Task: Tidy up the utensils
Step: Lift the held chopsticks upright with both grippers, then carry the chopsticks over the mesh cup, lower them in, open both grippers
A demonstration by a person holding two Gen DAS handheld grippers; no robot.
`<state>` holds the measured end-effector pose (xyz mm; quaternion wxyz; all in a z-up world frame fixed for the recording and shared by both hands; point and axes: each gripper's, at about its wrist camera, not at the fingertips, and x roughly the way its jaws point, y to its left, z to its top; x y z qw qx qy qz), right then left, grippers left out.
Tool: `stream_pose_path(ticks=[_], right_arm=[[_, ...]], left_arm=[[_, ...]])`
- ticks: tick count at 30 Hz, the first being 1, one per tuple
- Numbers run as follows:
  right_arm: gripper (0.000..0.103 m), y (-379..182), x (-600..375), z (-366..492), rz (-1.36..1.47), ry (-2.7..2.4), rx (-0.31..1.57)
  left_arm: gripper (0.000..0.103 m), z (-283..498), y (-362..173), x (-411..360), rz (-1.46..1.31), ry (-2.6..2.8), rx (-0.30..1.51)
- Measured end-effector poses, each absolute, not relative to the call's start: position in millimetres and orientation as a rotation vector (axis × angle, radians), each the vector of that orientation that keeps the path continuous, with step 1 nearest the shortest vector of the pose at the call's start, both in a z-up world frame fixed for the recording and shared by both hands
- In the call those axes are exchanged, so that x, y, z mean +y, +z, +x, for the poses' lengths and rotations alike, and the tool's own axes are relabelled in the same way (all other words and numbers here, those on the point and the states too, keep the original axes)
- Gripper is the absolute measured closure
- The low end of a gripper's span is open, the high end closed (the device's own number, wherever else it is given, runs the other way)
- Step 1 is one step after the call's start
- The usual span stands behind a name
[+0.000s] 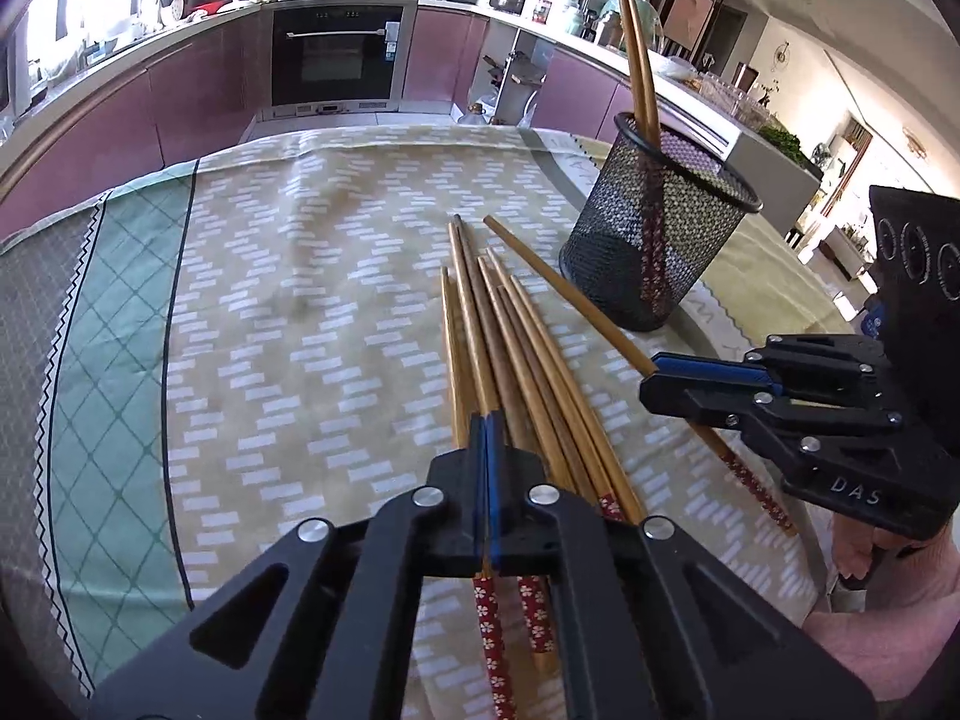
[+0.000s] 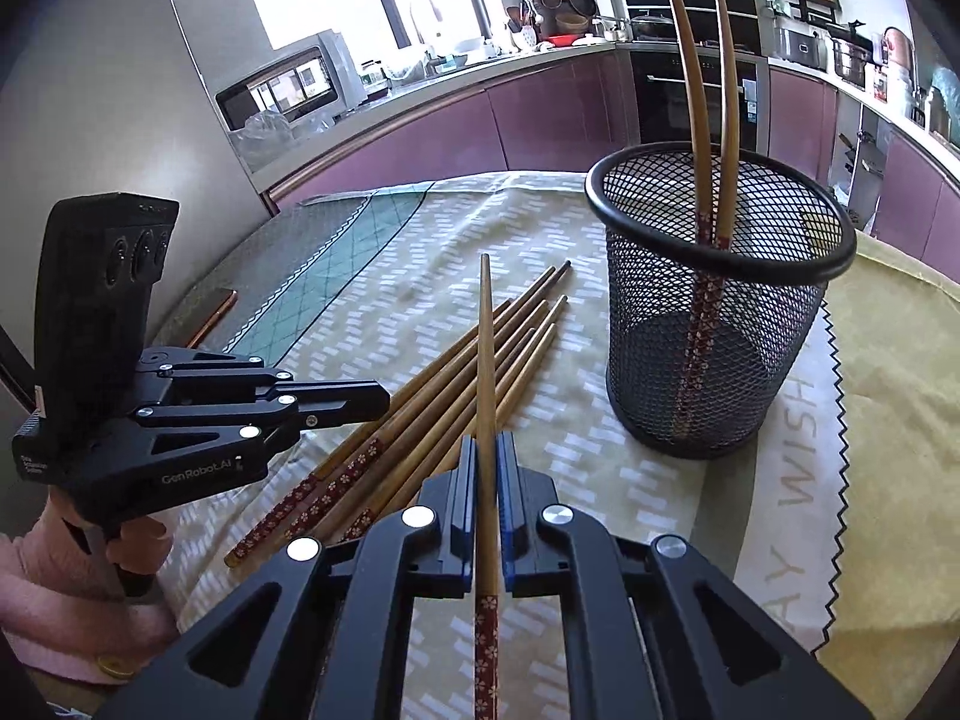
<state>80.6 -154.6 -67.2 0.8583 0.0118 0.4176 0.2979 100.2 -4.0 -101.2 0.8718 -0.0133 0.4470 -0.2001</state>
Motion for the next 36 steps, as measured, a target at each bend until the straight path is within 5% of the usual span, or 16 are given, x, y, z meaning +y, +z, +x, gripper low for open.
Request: stream_pose_path(ticks=[5,19,36], right_arm=[[0.097,-69.0,-156.0,80.2,0.028,0.624,0.889],[0.097,-60.5,-150.2,74.9,0.014,0.630,0.856],[0.097,3.7,-196.1,68.5,0.083,0.612,0.644]], left_arm=[[0.085,105.7,-106.0,-4.3,0.008,-0.384,0.935],[0.096,108.8,-103.4,-18.8,0.084,-0.336,0.907],[0.096,79.3,1.6,8.2,-0.150,-0.586,0.679]])
